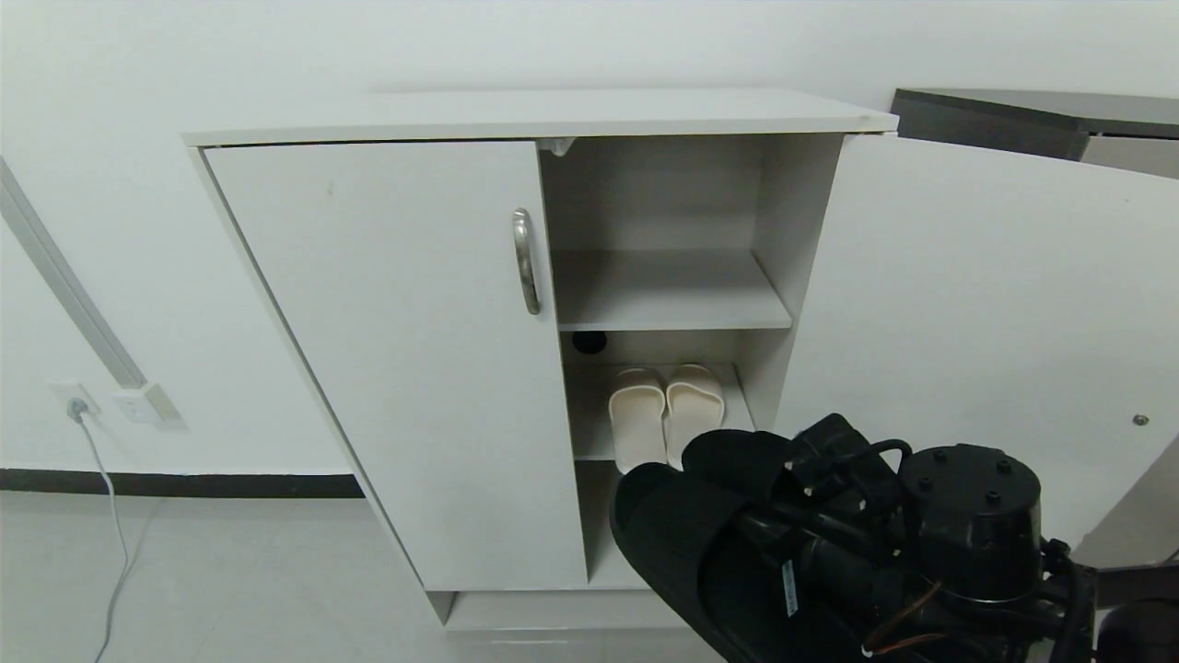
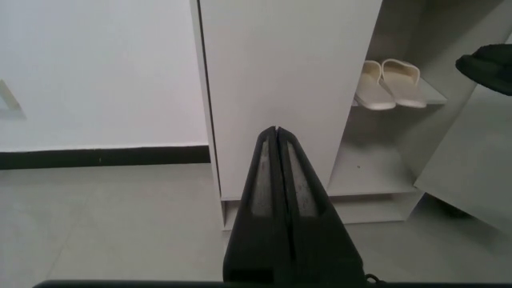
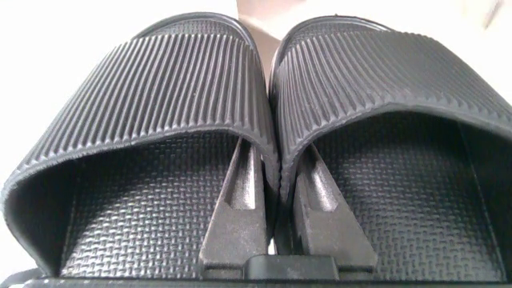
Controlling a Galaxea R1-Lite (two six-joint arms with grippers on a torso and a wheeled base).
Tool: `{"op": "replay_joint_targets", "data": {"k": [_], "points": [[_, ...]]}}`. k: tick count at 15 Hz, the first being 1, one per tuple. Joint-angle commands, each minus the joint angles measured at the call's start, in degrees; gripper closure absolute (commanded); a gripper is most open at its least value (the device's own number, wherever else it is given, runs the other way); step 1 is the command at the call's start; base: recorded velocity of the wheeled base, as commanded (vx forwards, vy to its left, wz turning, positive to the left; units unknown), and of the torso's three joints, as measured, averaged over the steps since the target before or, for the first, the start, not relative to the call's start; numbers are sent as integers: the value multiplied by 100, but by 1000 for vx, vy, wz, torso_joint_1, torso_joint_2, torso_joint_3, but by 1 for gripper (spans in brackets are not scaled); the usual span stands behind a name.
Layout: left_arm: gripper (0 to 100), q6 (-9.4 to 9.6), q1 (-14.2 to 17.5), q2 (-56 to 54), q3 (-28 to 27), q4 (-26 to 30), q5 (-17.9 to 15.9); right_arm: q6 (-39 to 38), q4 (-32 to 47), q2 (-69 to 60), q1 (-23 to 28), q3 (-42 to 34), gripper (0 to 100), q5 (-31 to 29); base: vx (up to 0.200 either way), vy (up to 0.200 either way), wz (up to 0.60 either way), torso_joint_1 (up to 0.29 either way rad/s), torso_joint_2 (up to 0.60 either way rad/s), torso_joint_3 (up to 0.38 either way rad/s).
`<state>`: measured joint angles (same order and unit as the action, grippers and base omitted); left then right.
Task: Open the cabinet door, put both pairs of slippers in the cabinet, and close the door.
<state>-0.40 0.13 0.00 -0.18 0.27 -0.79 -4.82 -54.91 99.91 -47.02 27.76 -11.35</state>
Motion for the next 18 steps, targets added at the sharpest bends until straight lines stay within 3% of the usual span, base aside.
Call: {"op": "replay_joint_targets", "data": {"k": [1,4,8,9,13,18], "points": [[100,5,4,0,1,0,0,-55,59,388,-308,511,100,-711,0,0,0,0,0,0],[100,5,4,9,1,0,-9,-283,542,1320,-835,1803,100,-2425,0,0,0,0,0,0],[100,5,4,0,1,0,-9,-1013,3003,1241,-923,3517,100,-3268,0,0,0,0,0,0],[100,5,4,0,1,0,-9,-1426,4102,1232,-897,4405,100,-3734,0,0,0,0,0,0],[100,5,4,0,1,0,0,-1259,4436,1320,-712,5424,100,-3919,0,0,0,0,0,0],[100,14,4,0,1,0,9,-1074,4049,1452,-501,5433,100,-3919,0,0,0,0,0,0]]}}
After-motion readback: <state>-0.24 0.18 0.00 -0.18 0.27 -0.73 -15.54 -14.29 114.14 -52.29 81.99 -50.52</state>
